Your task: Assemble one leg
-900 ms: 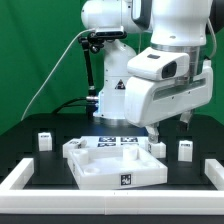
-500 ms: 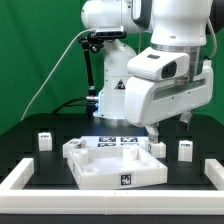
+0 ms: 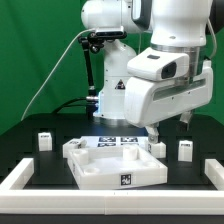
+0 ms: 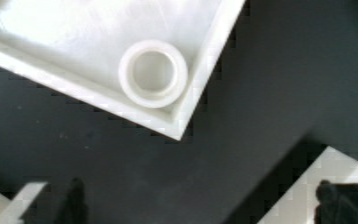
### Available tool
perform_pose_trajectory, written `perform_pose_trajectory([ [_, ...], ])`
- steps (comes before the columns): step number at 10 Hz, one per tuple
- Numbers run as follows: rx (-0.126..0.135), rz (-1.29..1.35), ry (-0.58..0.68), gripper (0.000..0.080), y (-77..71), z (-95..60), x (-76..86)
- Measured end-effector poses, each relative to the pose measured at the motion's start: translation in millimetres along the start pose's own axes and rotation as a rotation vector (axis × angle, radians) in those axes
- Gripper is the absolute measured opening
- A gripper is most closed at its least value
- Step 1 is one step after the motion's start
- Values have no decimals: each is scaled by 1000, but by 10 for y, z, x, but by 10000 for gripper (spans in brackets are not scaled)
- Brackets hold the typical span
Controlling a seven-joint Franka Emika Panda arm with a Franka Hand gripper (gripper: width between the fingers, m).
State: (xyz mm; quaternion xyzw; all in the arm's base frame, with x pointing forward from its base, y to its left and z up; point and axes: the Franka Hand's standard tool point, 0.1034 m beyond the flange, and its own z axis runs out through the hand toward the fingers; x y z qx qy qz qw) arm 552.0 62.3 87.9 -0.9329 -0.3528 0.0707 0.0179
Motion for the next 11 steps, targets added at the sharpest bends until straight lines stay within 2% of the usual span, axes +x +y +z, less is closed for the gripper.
perform_pose_trajectory([
  [2,-12,-25,17,649,-31,-15,18],
  [3,-43,-105,62,649,-35,30,-14],
  [5,-124,-253,142,649,-51,45,-70],
  [7,-149,-336,99,649,-67,22,-72],
  [8,-153,-342,66,649,-88,13,-62],
  [11,-154,-339,73,649,-72,22,-68],
])
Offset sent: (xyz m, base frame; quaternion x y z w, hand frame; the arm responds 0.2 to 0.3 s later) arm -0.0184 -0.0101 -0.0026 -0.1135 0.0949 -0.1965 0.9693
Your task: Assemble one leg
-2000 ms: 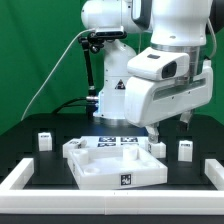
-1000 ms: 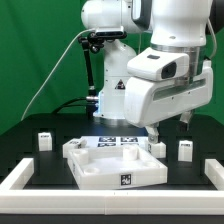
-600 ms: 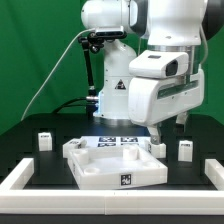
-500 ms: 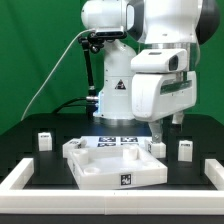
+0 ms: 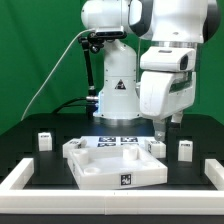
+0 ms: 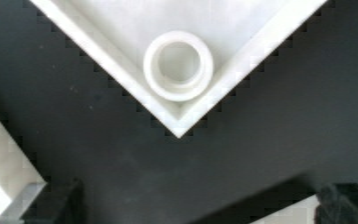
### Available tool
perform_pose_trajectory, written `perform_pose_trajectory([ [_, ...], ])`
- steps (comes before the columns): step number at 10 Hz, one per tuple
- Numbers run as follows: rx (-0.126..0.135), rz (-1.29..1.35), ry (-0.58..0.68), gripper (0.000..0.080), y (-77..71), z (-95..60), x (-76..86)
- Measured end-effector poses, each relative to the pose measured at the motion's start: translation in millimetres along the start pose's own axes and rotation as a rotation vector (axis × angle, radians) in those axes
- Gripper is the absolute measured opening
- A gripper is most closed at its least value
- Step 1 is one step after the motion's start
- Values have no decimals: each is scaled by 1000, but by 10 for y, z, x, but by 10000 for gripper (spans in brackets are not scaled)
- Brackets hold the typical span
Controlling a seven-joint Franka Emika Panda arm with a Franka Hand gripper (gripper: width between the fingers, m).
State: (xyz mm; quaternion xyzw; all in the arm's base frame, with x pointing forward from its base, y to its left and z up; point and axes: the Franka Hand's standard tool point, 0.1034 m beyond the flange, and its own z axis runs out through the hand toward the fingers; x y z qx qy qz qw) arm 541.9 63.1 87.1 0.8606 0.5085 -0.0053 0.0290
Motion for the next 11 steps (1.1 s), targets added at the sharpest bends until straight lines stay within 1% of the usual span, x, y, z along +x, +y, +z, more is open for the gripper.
perform_pose_trajectory([
  [1,1,-9,-1,649,-1,6,-10],
  [2,-25,-181,19,649,24,48,-68],
  [3,-18,-247,-1,649,-18,104,-149],
  [4,-25,-303,-13,649,-22,112,-151],
  [5,-22,-372,-37,649,-32,129,-164],
  [6,-8,-403,-48,649,-23,138,-228],
  [10,-8,-413,-47,649,-29,150,-240],
  [11,-17,-542,-30,649,-21,177,-336],
])
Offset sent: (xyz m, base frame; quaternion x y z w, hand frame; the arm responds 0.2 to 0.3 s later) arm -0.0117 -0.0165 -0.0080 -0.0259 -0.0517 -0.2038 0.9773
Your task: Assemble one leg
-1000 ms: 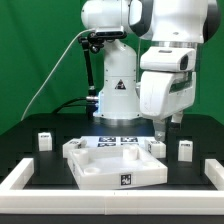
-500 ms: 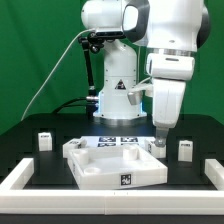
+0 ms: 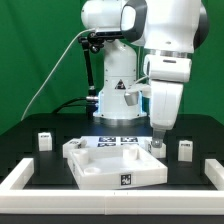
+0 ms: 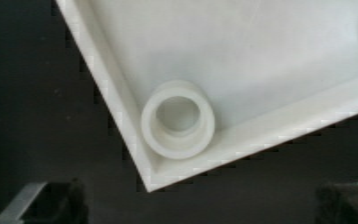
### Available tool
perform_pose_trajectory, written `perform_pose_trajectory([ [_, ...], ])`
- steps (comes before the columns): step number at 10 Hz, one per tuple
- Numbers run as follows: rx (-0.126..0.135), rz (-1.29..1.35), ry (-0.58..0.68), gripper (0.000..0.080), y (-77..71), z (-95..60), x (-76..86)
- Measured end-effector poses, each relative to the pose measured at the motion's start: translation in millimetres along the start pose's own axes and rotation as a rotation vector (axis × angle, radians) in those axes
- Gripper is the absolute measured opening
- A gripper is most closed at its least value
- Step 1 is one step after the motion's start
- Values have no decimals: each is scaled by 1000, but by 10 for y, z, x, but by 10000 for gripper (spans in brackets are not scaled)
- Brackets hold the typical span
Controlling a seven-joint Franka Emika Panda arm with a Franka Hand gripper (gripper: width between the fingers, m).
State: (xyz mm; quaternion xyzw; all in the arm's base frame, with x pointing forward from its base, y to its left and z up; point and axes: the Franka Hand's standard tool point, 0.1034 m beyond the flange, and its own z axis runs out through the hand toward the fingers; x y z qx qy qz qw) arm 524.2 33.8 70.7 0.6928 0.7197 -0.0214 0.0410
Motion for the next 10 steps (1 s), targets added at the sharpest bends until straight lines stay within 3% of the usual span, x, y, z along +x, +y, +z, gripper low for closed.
perform_pose_trajectory([
  [1,12,-74,2,649,-88,44,-114],
  [3,24,-230,4,649,-125,75,-248],
  [4,35,-222,0,649,-148,84,-231],
  [8,36,-236,0,649,-167,91,-271],
  [10,46,-261,12,649,-421,142,-427],
])
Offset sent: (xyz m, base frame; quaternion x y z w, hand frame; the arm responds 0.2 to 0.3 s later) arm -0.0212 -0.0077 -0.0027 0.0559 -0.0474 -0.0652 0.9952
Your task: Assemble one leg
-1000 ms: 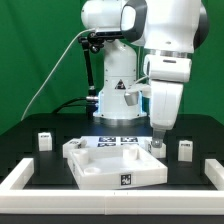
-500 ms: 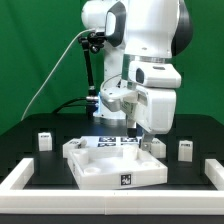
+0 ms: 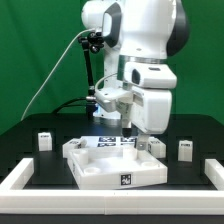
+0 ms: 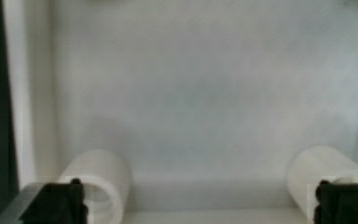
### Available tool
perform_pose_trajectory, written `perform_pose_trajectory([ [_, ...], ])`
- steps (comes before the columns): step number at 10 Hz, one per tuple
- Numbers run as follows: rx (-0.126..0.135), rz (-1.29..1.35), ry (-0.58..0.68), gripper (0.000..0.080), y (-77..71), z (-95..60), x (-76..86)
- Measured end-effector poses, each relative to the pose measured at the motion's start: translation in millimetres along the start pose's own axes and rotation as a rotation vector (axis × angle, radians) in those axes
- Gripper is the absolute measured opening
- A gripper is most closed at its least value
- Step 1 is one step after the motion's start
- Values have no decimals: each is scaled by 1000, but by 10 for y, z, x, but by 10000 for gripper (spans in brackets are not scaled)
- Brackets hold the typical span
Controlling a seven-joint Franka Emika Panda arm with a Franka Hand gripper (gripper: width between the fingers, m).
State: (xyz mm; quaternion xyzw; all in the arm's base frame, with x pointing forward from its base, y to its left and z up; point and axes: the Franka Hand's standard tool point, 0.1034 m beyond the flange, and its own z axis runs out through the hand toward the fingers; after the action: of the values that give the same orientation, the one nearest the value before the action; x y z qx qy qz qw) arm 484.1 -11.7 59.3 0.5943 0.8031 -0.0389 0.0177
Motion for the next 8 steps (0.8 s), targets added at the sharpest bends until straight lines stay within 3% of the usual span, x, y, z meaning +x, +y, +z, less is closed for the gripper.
perform_pose_trajectory([
  [3,49,-50,36,649,-479,231,-146],
  [6,82,-32,59,649,-631,411,-230],
  [8,95,-29,72,649,-654,529,-210],
])
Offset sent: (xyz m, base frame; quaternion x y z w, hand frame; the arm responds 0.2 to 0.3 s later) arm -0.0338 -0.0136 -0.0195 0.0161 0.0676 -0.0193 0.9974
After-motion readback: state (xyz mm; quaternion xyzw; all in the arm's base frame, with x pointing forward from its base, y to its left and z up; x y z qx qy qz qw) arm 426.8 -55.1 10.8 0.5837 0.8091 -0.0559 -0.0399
